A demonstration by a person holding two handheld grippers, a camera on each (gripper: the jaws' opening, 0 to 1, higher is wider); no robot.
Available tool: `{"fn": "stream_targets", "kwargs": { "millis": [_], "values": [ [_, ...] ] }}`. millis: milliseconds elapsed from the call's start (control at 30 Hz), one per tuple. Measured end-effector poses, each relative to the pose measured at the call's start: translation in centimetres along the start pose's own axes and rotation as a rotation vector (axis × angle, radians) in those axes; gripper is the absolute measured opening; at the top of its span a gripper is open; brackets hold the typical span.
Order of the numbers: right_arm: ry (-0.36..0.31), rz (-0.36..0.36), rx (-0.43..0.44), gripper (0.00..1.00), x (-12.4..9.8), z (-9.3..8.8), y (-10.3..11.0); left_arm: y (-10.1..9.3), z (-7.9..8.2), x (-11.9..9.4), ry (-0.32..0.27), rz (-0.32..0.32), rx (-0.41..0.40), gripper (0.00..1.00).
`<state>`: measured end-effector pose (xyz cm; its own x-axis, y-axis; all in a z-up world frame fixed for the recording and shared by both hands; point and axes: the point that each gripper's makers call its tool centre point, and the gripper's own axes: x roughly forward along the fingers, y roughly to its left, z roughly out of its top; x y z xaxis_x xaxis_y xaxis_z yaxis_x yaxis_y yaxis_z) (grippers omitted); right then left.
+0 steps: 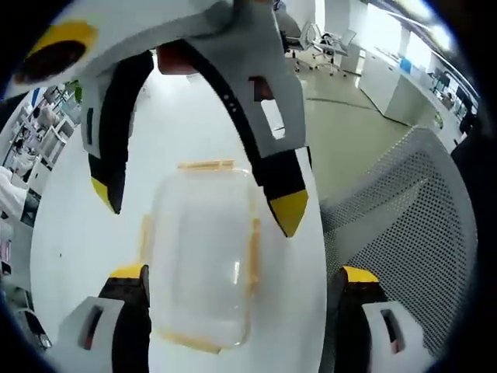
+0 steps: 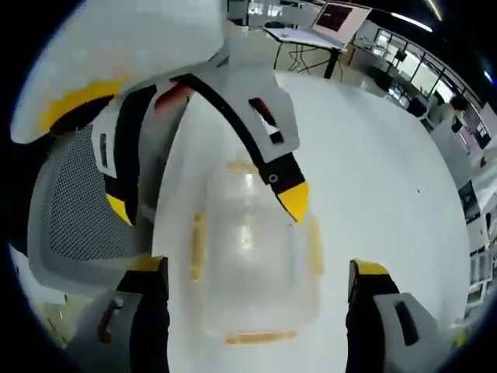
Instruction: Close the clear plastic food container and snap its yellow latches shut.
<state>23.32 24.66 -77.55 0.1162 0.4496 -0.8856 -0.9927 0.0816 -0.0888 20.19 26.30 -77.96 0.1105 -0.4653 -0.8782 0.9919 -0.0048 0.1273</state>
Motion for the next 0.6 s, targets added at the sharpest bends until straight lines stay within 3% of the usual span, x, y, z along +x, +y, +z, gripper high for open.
{"fn": "stream_targets", "kwargs": {
  "millis": [233,333,600],
  "values": [
    [0.012,-0.009,0.010,0.95,-0.1,-1.1,-0.2,1.7,-1.4,-0.1,0.049,0.054,0.003,0.99],
    [0.029,-0.011,0.007,0.94,0.0,-1.8,-0.2,2.7,-2.6,0.2,0.102,0.074,0.025,0.98],
    [0.031,-0.019,0.023,0.92,0.0,-2.5,-0.3,3.8,-3.9,0.3,0.137,0.066,0.029,0.97]
  ]
}}
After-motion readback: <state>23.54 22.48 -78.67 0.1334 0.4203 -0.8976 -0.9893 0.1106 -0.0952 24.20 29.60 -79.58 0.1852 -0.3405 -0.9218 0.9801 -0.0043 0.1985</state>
